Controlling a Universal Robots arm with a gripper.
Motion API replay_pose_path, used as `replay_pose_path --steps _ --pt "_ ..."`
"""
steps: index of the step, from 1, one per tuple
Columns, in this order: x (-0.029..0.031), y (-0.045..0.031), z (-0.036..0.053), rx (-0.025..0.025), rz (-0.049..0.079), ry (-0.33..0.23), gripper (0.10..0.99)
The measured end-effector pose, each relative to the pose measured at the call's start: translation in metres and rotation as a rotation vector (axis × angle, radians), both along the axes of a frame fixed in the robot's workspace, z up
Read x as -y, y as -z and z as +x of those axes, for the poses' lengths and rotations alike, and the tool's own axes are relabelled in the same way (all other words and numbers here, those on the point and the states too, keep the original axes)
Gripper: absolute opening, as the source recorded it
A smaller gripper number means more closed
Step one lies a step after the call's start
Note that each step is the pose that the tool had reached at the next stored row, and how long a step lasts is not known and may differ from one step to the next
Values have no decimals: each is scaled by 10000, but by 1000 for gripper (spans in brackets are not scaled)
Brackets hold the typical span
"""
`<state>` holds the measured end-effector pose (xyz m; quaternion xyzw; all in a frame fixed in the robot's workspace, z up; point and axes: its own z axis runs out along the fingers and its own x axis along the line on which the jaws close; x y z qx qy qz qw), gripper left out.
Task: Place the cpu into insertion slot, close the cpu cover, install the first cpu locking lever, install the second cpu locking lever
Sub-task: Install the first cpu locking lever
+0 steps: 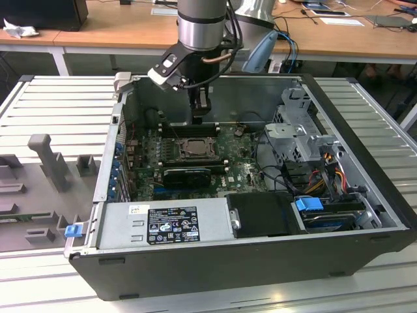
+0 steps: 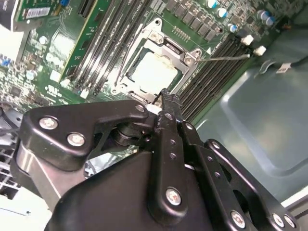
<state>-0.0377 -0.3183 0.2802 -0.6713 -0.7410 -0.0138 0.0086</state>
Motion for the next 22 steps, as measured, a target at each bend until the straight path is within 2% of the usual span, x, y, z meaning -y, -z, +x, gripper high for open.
replay_pose_path --steps 1,2,22 --pt "0 1 0 1 1 -388 106" --pt "0 1 0 1 1 -539 106" --pt "0 1 1 1 2 -2080 106"
